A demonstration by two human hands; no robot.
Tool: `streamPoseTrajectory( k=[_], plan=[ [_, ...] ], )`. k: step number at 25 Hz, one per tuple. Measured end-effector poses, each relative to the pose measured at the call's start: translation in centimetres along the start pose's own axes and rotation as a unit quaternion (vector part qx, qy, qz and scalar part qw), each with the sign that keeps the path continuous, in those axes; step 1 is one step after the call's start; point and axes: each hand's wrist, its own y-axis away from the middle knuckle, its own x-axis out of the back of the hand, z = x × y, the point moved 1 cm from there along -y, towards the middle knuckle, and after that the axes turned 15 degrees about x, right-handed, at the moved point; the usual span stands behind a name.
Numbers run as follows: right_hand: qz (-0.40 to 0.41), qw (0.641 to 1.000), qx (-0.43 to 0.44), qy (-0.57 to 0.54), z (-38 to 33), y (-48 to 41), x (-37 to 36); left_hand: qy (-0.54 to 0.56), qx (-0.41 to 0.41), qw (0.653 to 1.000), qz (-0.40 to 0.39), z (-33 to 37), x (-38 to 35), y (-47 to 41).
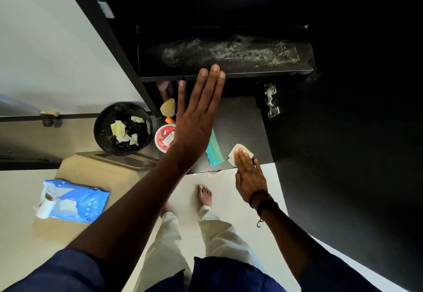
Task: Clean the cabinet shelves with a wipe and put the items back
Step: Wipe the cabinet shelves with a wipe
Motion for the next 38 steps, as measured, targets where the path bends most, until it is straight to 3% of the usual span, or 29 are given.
streamPoseTrajectory(
  k=[6,11,15,19,25,33,35,37,38],
  plan=[
    [-0.011,0.998,-0.041,-0.043,-1.7,-7.2,1.0,0.001,-0.001,1.0,-0.017,0.1,0.4,0.2],
    [0.046,0.999,-0.009,-0.002,-2.3,0.7,-2.0,-0.004,0.005,1.0,-0.003,0.1,0.0,0.0],
    [0.059,0.997,-0.039,-0.012,-3.5,-1.1,-1.9,0.011,0.005,1.0,0.011,0.2,-0.4,0.0],
    [0.051,0.999,-0.005,0.01,-4.3,-3.3,-1.7,0.003,0.002,1.0,0.003,0.1,-0.2,0.1],
    [0.015,0.999,0.034,0.027,-2.8,0.3,-2.2,0.007,0.01,1.0,0.011,0.2,-0.3,0.1],
    [-0.004,0.997,0.077,0.018,-0.2,-16.5,3.7,-0.056,-0.007,0.996,0.067,0.0,-1.1,0.0],
    [0.045,0.998,0.033,0.001,2.0,-19.5,4.9,-0.065,-0.015,0.995,0.073,-0.1,-0.9,0.0],
    [0.1,0.987,-0.12,-0.031,5.5,-20.1,6.0,-0.064,-0.019,0.996,0.057,-0.2,-0.7,-0.1],
    [0.066,0.979,-0.192,-0.025,6.3,-20.1,6.2,-0.064,-0.017,0.997,0.051,-0.3,-0.7,-0.1]
  ],
)
